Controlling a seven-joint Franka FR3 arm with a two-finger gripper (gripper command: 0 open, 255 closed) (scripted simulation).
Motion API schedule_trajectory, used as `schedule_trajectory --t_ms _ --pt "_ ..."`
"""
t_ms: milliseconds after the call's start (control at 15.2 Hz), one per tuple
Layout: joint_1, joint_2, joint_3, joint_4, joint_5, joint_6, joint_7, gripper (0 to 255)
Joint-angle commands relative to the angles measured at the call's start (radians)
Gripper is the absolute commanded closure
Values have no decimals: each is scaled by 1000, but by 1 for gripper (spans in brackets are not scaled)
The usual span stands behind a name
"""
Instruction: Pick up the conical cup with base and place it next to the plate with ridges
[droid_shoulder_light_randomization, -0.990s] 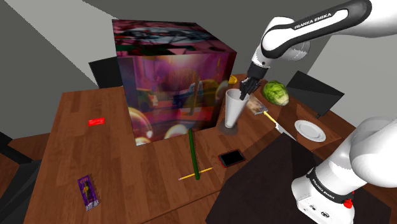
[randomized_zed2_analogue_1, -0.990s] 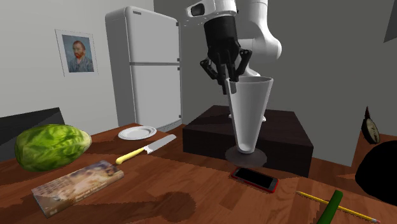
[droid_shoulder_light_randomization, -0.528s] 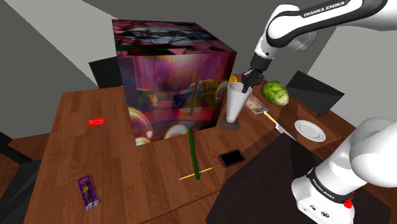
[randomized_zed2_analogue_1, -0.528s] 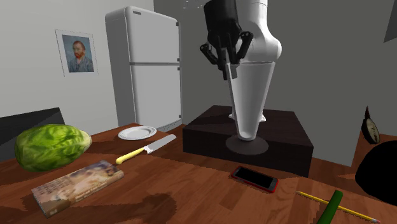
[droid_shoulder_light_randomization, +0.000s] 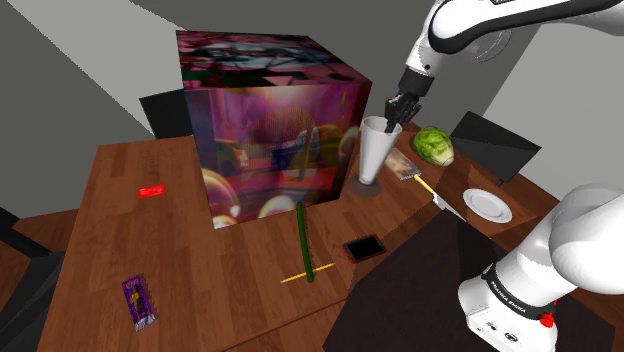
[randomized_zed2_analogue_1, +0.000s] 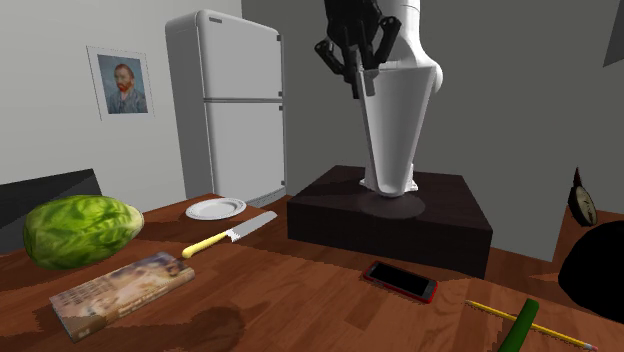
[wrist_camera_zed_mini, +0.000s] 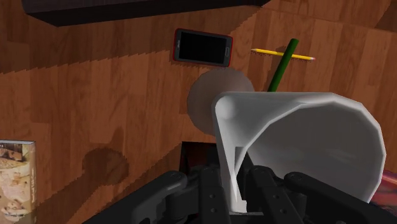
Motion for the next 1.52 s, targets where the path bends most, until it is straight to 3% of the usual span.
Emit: schedule_trajectory --t_ms 0,792,1452 --pt "-1 -11 1 18 -4 -28 7 255" --pt "-2 -41 7 141 -16 -178 38 255" --pt "-112 -191 -137 43 -122 -254 -154 255"
